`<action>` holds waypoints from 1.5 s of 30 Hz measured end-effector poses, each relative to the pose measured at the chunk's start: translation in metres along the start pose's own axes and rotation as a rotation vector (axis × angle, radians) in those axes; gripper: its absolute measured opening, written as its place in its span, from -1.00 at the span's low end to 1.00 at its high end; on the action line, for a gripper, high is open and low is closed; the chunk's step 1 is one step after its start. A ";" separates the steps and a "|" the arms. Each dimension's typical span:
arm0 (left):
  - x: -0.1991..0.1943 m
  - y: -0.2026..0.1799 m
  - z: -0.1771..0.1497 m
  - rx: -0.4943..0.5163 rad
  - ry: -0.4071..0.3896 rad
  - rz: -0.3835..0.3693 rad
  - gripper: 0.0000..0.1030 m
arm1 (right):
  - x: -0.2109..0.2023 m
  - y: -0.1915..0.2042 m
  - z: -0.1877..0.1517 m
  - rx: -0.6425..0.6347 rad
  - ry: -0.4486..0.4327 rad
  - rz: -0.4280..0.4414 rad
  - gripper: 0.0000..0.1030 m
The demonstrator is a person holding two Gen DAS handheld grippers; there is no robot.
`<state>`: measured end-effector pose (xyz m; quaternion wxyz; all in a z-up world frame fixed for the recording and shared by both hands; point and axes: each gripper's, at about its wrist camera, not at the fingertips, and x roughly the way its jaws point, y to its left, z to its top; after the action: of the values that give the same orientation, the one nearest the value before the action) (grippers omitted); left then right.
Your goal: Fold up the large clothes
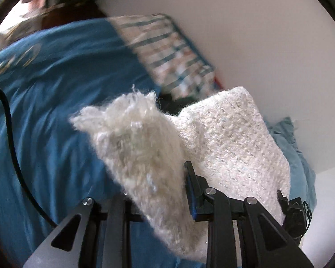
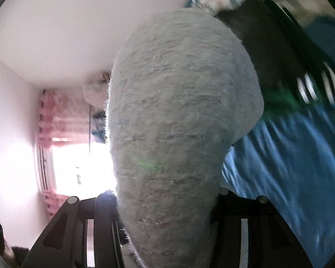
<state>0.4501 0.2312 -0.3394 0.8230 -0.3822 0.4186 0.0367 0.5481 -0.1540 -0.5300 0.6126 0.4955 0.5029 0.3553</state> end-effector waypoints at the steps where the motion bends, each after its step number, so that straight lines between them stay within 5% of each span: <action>1: 0.011 -0.006 0.016 0.014 -0.001 -0.013 -0.56 | 0.006 0.004 0.019 0.001 -0.032 0.008 -0.05; 6: 0.060 -0.037 0.094 0.029 -0.026 -0.073 -0.56 | 0.027 0.006 0.110 0.015 -0.104 0.059 -0.05; 10: 0.107 -0.053 0.122 0.091 -0.033 -0.056 -0.56 | 0.044 -0.037 0.177 0.080 -0.122 0.118 -0.05; 17: 0.210 -0.014 0.117 0.061 0.051 0.049 -0.56 | 0.072 -0.154 0.269 0.214 -0.060 0.087 -0.05; 20: 0.220 -0.001 0.098 0.061 0.070 0.036 -0.55 | 0.073 -0.157 0.289 0.161 0.001 0.101 -0.04; 23: 0.216 -0.002 0.091 0.075 0.070 0.048 -0.55 | 0.079 -0.144 0.304 0.112 0.087 0.018 0.11; 27: 0.198 -0.014 0.090 0.150 0.067 0.142 -0.54 | 0.074 -0.105 0.298 0.037 0.118 -0.174 0.49; 29: 0.188 -0.026 0.090 0.232 0.051 0.227 -0.51 | 0.065 -0.079 0.285 -0.047 0.090 -0.385 0.66; 31: 0.181 -0.037 0.090 0.319 0.020 0.295 -0.17 | 0.056 -0.060 0.272 -0.107 0.040 -0.521 0.67; 33: 0.173 -0.048 0.089 0.396 -0.012 0.353 0.85 | 0.047 -0.040 0.253 -0.132 -0.026 -0.655 0.68; 36: 0.158 -0.069 0.082 0.513 -0.035 0.431 0.90 | 0.044 -0.002 0.209 -0.207 -0.130 -0.967 0.69; 39: 0.138 -0.089 0.073 0.598 -0.027 0.461 0.90 | 0.047 0.018 0.169 -0.243 -0.181 -1.169 0.76; 45: 0.074 -0.123 0.053 0.694 -0.001 0.439 0.90 | 0.038 0.099 0.076 -0.304 -0.262 -1.308 0.81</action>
<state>0.5799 0.1605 -0.2995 0.8758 0.0164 0.4775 0.0685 0.6373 -0.1122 -0.4442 0.8199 0.0371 0.5650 -0.0840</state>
